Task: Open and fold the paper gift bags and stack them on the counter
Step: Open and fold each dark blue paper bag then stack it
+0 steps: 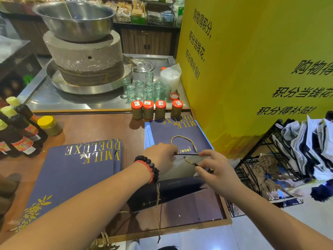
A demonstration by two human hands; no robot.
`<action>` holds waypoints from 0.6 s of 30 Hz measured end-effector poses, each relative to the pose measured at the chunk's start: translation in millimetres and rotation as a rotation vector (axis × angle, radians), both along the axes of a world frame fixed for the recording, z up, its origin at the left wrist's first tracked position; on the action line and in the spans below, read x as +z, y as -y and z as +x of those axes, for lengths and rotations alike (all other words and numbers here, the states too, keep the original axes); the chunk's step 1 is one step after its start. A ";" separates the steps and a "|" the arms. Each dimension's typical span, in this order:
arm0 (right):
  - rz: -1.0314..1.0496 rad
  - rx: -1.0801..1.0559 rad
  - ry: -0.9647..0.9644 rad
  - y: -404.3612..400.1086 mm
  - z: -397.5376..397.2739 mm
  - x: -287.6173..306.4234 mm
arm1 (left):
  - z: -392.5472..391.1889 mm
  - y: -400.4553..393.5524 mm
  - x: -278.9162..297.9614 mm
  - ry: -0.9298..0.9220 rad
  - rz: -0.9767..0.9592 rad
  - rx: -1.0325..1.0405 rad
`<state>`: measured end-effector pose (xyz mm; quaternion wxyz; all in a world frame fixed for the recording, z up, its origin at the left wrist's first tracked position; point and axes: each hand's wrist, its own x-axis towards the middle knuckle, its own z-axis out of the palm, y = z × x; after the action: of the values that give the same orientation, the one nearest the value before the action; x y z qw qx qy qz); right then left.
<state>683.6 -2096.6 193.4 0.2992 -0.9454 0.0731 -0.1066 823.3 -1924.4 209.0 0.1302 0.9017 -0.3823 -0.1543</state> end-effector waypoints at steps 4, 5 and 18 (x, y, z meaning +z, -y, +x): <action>-0.042 -0.007 0.096 8.0 -4.4 -7.3 | 6.3 -26.4 3.1 -0.022 -0.094 0.000; -0.031 -0.019 0.116 8.1 -3.9 -8.8 | 7.6 -34.6 5.5 -0.033 -0.123 -0.018; 0.040 -0.170 0.301 -2.1 15.2 -15.6 | -8.0 -93.3 -7.7 0.170 -0.193 -0.201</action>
<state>698.8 -2094.5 177.8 0.3153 -0.9030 0.1093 -0.2705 815.3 -1831.1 201.3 0.1673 0.8520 -0.4934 -0.0520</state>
